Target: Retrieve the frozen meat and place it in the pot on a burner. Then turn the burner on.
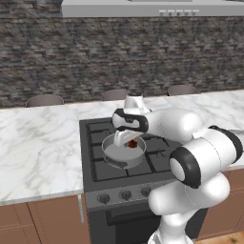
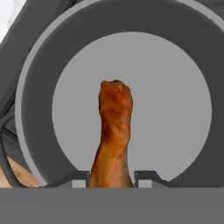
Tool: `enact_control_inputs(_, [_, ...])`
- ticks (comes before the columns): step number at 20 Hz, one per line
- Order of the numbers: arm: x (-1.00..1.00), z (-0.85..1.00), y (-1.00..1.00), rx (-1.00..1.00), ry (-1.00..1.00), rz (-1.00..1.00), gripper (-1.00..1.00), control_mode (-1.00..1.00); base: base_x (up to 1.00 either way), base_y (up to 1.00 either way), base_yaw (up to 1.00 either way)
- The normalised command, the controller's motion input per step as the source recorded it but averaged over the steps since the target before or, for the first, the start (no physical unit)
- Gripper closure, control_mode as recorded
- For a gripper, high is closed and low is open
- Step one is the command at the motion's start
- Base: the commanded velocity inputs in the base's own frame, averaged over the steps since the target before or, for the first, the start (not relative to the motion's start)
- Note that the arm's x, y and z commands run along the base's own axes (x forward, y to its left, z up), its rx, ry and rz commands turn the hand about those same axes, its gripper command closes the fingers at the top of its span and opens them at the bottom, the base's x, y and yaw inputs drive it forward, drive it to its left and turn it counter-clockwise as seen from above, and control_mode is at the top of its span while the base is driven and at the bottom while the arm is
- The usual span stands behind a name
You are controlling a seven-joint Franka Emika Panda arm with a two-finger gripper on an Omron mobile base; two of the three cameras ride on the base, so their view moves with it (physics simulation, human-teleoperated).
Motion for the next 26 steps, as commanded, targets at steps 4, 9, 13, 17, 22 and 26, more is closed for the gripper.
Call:
enact_control_inputs(4, [0.00, -0.33, 0.10, 0.04, -0.06, 0.02, 1.00, -1.00, 0.00, 0.00, 0.00])
enact_control_inputs(9, [0.04, -0.08, 0.11, 0.00, -0.11, 0.00, -1.00, -1.00, 0.00, 0.00, 0.00])
enact_control_inputs(13, [0.02, 0.00, 0.01, 0.00, -0.06, 0.00, -1.00, -1.00, 0.00, 0.00, 0.00])
enact_control_inputs(17, [0.00, 0.00, 0.00, 0.00, -0.06, 0.00, -1.00, -1.00, 0.00, 0.00, 0.00])
enact_control_inputs(22, [0.00, 0.03, 0.00, 0.00, -0.01, 0.00, -1.00, -1.00, 0.00, 0.00, 0.00])
enact_control_inputs(26, [-0.01, 0.27, 0.00, -0.03, 0.00, -0.01, -1.00, -1.00, 0.00, 0.00, 0.00])
